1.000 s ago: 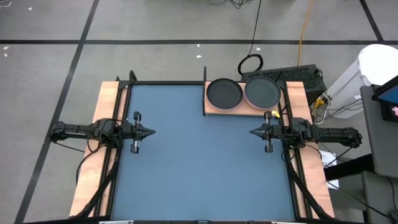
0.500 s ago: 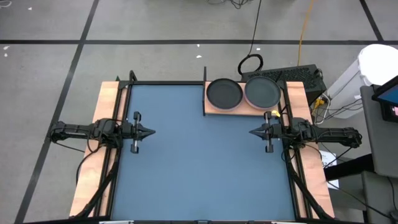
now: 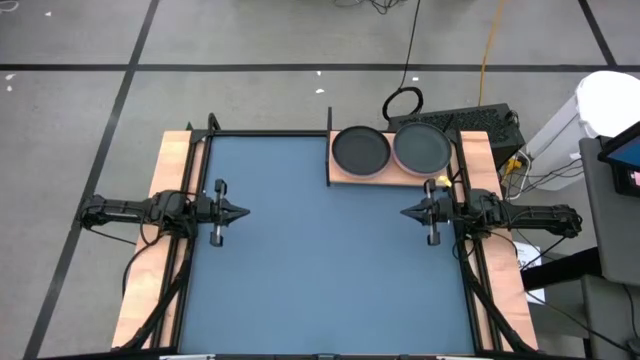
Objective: Place and stack plates onto a shelf
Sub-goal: Return to Home Position
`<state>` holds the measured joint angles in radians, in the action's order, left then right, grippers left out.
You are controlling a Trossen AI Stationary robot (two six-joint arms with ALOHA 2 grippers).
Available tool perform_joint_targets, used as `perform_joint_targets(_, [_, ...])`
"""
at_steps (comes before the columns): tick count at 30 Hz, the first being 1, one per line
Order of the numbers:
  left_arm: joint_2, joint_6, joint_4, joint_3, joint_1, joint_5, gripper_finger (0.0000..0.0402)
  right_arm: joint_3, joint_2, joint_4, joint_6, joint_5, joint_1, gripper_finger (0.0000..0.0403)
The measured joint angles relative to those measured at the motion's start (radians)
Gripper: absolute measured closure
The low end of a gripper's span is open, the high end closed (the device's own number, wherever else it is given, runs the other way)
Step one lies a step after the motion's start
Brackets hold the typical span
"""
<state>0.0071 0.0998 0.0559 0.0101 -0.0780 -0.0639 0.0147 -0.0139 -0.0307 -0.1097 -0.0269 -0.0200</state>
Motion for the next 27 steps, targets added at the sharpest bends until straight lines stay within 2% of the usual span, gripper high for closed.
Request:
perform_joint_targets(5, [0.000, 0.000, 0.000, 0.000, 0.000, 0.000, 0.0398, 0.000, 0.000, 0.000, 0.098, 0.000, 0.000, 0.0403])
perform_joint_targets(27, [0.000, -0.001, 0.000, 0.000, 0.000, 0.000, 0.0398, 0.000, 0.000, -0.003, 0.098, 0.000, 0.000, 0.0403])
